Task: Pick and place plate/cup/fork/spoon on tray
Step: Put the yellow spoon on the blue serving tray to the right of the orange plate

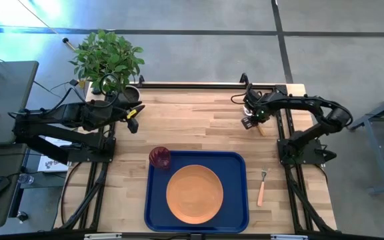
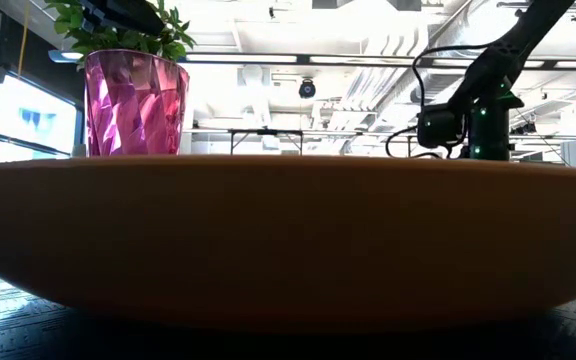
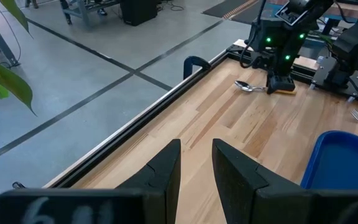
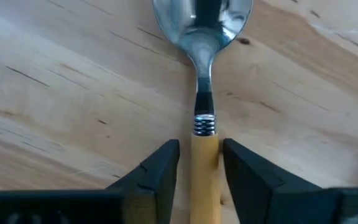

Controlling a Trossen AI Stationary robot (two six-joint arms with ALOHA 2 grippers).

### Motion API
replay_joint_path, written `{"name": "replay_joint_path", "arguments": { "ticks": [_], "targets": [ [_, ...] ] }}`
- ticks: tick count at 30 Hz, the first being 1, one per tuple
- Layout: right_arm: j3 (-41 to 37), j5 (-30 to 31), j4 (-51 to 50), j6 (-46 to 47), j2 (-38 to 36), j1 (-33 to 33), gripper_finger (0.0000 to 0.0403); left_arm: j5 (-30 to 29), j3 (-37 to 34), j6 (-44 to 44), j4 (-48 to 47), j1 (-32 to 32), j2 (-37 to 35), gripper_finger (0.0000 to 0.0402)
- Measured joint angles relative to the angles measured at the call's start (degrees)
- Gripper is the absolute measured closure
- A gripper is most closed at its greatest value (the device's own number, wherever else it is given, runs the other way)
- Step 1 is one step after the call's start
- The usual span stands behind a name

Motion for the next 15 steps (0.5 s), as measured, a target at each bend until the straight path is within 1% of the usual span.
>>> {"name": "replay_joint_path", "arguments": {
  "ticks": [2,7,8,12,15],
  "targets": [
    [0.42,-0.17,-0.29,1.02,0.08,0.02,0.0304,0.00,0.00,0.00,0.00,0.00,0.00,0.0321],
    [2.10,-0.58,-1.87,1.60,0.27,0.04,0.0380,0.00,0.00,0.02,0.00,0.00,-0.01,0.0321],
    [2.53,-0.60,-2.34,1.61,0.32,0.04,0.0387,0.00,0.00,0.01,-0.02,0.00,0.00,0.0321],
    [4.57,0.23,-5.14,4.10,0.53,0.07,0.0377,0.02,0.00,0.02,-0.02,0.00,0.00,0.0321],
    [6.03,-0.85,-7.40,6.39,0.49,0.50,0.0379,0.02,0.00,0.02,-0.02,0.00,0.00,0.0321]
  ]
}}
